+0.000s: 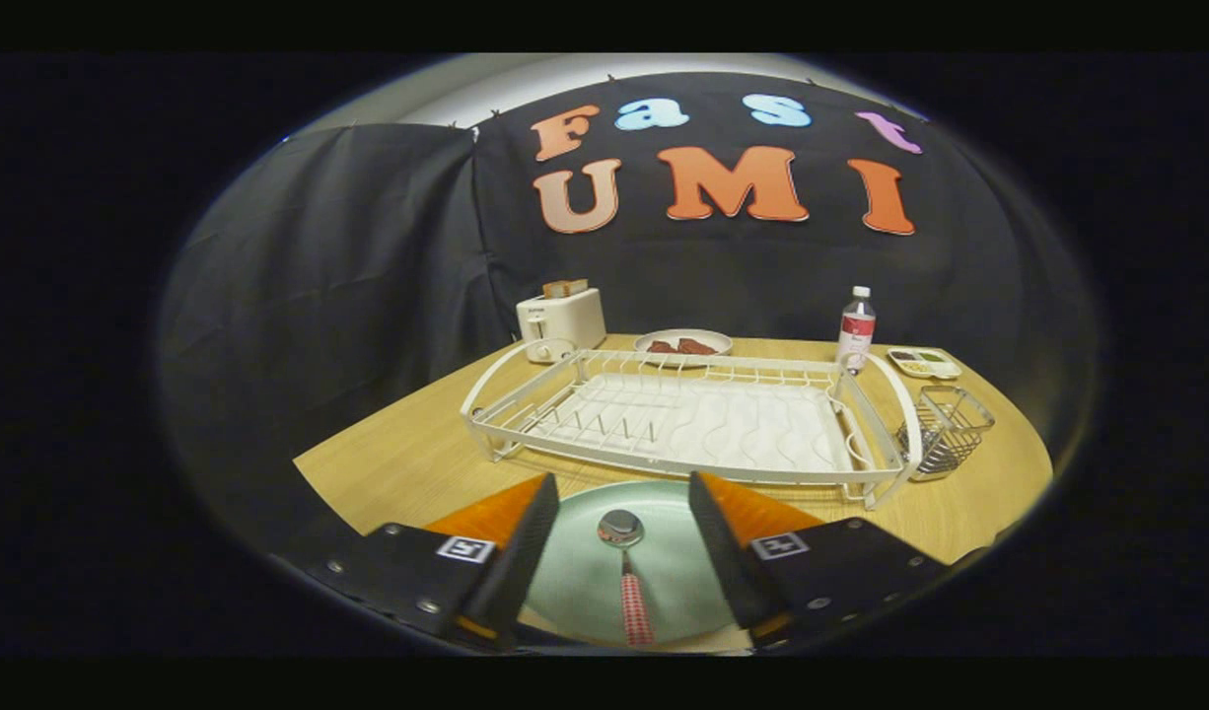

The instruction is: Take the plate from the dish rack, then take the spoon from the basket and place it into the plate.

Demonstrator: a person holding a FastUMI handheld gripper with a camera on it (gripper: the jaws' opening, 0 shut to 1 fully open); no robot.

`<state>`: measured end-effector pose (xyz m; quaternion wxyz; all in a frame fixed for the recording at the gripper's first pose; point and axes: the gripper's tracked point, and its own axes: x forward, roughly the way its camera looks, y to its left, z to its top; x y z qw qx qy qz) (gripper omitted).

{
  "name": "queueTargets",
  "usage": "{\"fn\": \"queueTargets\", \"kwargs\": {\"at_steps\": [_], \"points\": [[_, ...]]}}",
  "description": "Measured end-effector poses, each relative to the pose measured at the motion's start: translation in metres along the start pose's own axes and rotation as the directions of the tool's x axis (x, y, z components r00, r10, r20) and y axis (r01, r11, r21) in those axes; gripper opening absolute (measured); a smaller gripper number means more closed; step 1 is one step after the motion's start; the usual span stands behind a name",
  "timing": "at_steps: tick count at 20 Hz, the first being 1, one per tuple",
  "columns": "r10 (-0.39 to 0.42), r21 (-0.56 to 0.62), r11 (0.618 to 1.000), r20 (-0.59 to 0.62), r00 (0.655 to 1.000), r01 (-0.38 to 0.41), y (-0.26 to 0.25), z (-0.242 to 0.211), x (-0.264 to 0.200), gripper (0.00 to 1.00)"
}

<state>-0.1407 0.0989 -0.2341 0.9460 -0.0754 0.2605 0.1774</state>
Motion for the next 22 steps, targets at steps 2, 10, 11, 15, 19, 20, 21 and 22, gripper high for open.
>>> {"fn": "queueTargets", "kwargs": {"at_steps": [2, 10, 11, 15, 19, 20, 21, 22], "points": [[-0.009, 0.010, 1.000, 0.017, 1.000, 0.008, -0.004, 0.008, -0.003, 0.99], [-0.089, 0.016, 0.996, 0.083, 0.993, 0.088, -0.050, 0.067, -0.019, 0.99], [-0.107, 0.020, 0.994, 0.094, 0.990, 0.106, -0.061, 0.075, -0.023, 0.99], [-0.198, 0.056, 0.980, 0.133, 0.971, 0.192, -0.112, 0.102, -0.040, 0.99], [-0.292, 0.053, 0.956, 0.148, 0.945, 0.287, -0.158, 0.115, -0.063, 0.99], [-0.299, 0.062, 0.954, 0.155, 0.942, 0.293, -0.165, 0.119, -0.069, 0.99], [-0.311, 0.070, 0.950, 0.160, 0.937, 0.304, -0.173, 0.121, -0.073, 0.99], [-0.328, 0.075, 0.945, 0.159, 0.931, 0.320, -0.182, 0.122, -0.077, 0.99]]}}
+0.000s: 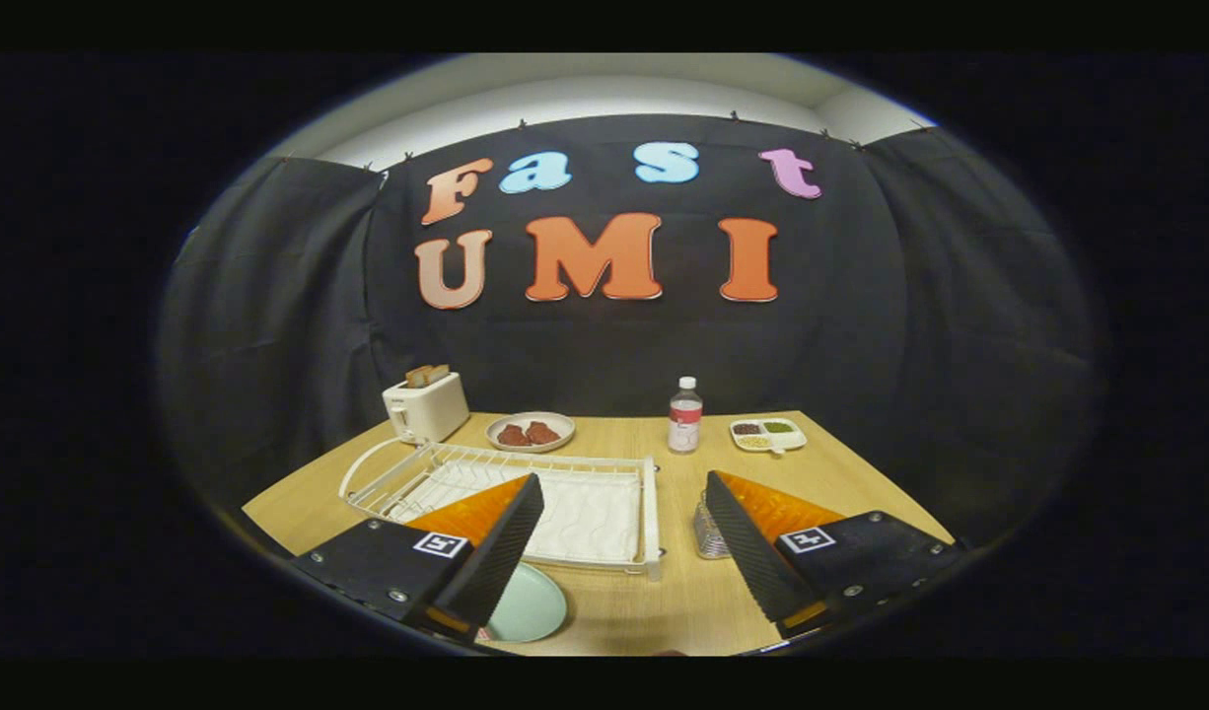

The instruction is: Take the plate from the dish rack, then take the spoon from the basket and place it into the plate.

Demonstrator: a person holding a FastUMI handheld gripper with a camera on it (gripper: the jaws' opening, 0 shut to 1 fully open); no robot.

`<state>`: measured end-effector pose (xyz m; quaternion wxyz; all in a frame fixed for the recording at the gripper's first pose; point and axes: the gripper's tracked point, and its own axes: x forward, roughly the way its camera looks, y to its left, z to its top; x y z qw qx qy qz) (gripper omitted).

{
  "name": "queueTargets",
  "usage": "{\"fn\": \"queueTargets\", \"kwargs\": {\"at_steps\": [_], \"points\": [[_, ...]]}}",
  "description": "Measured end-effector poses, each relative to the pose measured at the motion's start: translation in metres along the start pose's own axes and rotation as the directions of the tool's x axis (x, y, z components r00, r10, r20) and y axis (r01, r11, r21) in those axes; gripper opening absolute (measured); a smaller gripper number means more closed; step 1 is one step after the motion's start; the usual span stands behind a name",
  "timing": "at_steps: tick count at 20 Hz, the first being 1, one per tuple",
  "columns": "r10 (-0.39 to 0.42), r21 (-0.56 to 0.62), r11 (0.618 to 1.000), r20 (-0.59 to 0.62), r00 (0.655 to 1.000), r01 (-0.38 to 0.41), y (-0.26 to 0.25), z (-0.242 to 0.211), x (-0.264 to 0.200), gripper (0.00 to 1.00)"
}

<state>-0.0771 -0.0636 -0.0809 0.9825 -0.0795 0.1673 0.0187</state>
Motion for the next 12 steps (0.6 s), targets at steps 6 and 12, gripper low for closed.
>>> {"fn": "queueTargets", "kwargs": {"at_steps": [6, 12], "points": [[-0.127, 0.002, 0.992, 0.021, 0.992, 0.127, -0.057, 0.008, -0.013, 0.99], [-0.172, 0.012, 0.985, 0.027, 0.985, 0.172, -0.072, 0.003, -0.019, 0.99]]}}
